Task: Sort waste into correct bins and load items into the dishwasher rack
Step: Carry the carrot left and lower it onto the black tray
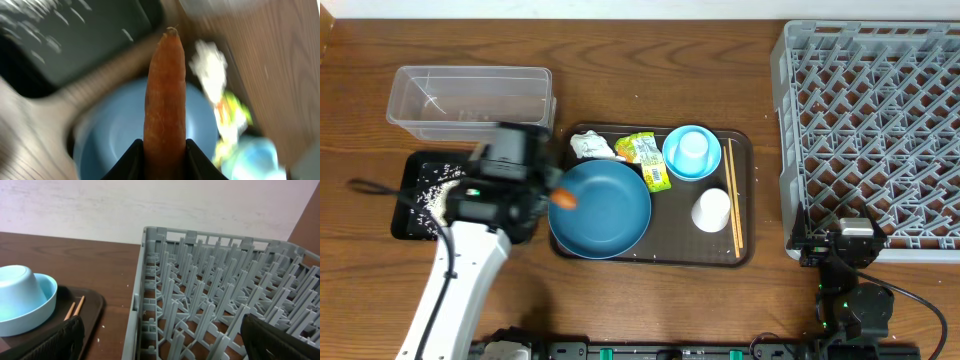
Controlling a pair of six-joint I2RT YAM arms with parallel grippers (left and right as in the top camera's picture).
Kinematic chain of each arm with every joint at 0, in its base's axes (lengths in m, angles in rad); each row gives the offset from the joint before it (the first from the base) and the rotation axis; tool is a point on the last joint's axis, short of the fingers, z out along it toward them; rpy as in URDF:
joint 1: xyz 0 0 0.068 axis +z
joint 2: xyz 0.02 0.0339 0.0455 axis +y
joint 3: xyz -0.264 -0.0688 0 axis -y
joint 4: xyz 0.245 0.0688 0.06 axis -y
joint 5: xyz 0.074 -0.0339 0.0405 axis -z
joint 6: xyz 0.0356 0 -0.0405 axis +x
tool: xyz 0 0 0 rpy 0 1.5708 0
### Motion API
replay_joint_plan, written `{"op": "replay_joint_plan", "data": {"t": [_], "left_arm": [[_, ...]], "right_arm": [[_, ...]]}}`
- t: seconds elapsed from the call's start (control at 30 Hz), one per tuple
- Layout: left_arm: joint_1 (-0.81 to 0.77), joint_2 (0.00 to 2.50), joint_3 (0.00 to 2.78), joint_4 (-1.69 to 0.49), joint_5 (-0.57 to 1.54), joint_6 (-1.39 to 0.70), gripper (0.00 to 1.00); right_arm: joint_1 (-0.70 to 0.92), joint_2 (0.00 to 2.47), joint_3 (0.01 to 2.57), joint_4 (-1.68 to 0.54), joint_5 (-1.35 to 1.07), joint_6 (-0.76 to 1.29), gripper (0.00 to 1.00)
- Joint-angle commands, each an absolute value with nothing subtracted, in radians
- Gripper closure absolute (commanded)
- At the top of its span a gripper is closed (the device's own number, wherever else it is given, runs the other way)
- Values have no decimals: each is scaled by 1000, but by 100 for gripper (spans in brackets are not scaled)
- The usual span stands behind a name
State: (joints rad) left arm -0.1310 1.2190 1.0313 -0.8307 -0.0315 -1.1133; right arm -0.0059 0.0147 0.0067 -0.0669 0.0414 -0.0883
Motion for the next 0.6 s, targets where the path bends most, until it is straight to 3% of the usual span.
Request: {"op": "replay_joint_plan", "data": {"t": [0.0,0.27,0.57], "left_arm": [[3,1250,1051,-833,-39,-1000,76],[245,1404,1051,-778,-38,-931,72],[365,1596,1051,-701,-38,-883,71]], "right_arm": [[18,13,6,-71,48,-99,1],[18,13,6,-71,48,-98,1],[18,13,6,-71,48,-99,1]]}}
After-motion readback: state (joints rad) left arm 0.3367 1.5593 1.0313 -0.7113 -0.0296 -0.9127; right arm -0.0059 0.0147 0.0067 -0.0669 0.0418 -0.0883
